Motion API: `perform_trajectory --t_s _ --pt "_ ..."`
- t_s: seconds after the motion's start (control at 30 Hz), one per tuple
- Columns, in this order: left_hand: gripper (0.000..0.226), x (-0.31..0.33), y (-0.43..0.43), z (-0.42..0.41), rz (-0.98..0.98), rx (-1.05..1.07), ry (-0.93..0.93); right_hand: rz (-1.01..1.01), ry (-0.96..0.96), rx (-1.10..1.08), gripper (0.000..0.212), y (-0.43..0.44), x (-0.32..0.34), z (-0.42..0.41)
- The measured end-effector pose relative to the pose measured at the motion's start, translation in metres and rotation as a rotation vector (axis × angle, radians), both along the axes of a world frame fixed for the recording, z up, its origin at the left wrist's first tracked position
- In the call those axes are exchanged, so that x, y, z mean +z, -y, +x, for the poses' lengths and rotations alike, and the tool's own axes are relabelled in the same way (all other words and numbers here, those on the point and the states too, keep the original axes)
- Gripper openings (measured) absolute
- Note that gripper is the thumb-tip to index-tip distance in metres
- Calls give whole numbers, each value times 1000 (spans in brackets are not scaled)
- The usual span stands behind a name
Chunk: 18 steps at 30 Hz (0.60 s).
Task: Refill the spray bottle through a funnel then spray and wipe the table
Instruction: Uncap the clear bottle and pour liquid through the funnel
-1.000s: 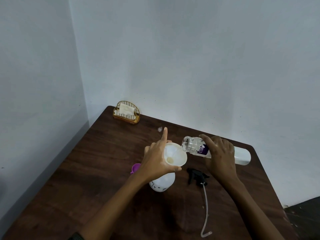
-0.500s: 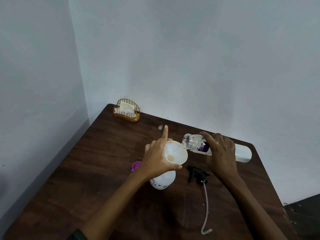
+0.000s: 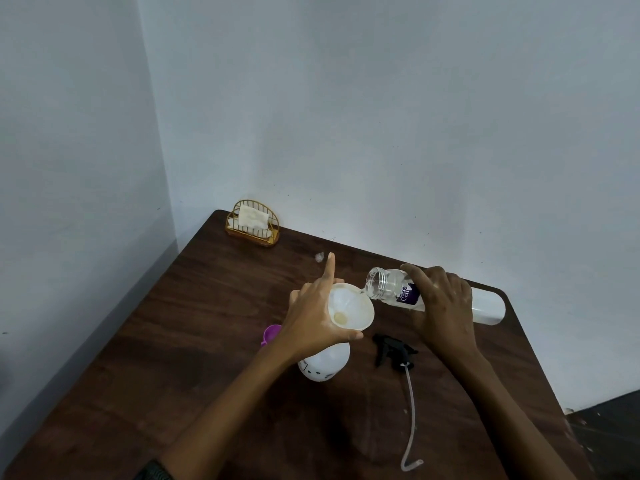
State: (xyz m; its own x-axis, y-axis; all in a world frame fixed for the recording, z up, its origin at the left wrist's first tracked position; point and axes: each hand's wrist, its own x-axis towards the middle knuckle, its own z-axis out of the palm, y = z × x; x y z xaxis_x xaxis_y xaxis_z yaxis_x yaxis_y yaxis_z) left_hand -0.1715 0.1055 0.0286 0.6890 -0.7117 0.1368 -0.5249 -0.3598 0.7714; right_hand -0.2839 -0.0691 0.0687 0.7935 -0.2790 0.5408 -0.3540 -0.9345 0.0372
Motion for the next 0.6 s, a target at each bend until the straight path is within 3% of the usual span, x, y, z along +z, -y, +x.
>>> perform_trajectory --t_s 0.6 --pt "133 0 -1 -1 4 -2 -9 6 -23 -8 74 -1 4 1"
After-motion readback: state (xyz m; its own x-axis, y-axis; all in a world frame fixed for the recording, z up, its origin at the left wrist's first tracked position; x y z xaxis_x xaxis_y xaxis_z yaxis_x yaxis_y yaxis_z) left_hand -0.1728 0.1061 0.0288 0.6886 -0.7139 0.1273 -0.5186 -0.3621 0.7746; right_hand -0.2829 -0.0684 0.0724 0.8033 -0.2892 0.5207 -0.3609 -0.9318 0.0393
